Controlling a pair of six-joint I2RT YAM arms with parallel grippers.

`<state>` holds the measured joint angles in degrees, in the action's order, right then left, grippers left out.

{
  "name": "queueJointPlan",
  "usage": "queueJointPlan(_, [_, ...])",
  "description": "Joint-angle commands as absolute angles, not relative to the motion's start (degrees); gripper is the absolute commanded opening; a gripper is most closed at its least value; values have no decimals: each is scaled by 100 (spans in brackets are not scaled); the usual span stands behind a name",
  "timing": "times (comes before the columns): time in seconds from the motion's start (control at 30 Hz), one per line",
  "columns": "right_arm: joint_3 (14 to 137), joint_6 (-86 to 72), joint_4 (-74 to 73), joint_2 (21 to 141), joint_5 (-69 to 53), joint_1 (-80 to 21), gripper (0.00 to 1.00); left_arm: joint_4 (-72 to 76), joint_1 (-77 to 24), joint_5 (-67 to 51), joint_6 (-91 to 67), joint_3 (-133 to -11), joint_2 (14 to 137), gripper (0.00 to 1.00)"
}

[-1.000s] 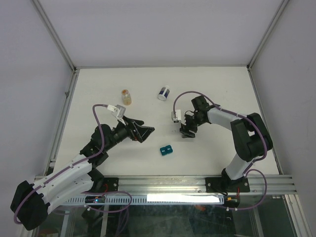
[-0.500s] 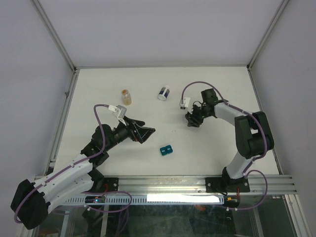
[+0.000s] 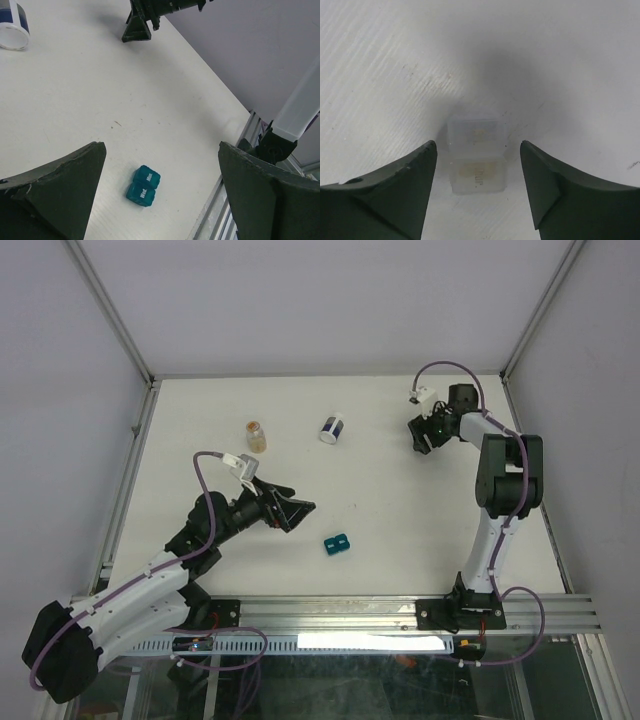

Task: Sort the pills into containers

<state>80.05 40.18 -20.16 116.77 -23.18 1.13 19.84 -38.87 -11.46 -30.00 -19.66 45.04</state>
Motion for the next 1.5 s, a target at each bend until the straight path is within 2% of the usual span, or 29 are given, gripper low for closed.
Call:
queueJointPlan(0.0, [8318, 3516, -2027, 11425, -2061, 43, 76, 2320, -3824, -1316, -2887, -2085, 4565, 99])
queueJointPlan(0.13, [8022, 3517, -2082, 10557, -2540, 81, 85, 2232, -3831, -1301, -2836, -2135, 4621, 99])
queueJointPlan(0.23, [7785, 3616, -2534, 9707, -3249, 74, 86, 2223, -3832, -1333, -2884, -2151, 4557, 99])
queueJointPlan(0.37, [7559, 2986, -3197, 8421, -3982, 87, 94, 2208, -3829, -1208, -2807, -2311, 4341, 99])
queueJointPlan(0.4, [7590, 2770, -3347, 8125, -3987, 106, 98, 2190, -3832, -1085, -2737, -2395, 4270, 99])
queueJointPlan(0.53, [7485, 1997, -3423, 6877, -3736, 401, 99, 2202, -3762, -420, -2494, -2775, 4107, 99])
queueJointPlan(0.67, [7348, 1429, -3153, 5636, -3218, 417, 99, 2206, -3433, -780, -2657, -3344, 4230, 99])
queueJointPlan(0.77, [7473, 1132, -3158, 5013, -3429, 409, 99, 2175, -3368, -1090, -2690, -3800, 4341, 99])
queueJointPlan(0.97, [7841, 522, -3211, 4699, -3450, 413, 99, 1813, -3364, -1605, -2704, -4233, 4330, 99])
queueJointPlan(1.47, [8214, -556, -3224, 4703, -2872, 418, 99, 1675, -3368, -1966, -2703, -4018, 3902, 99])
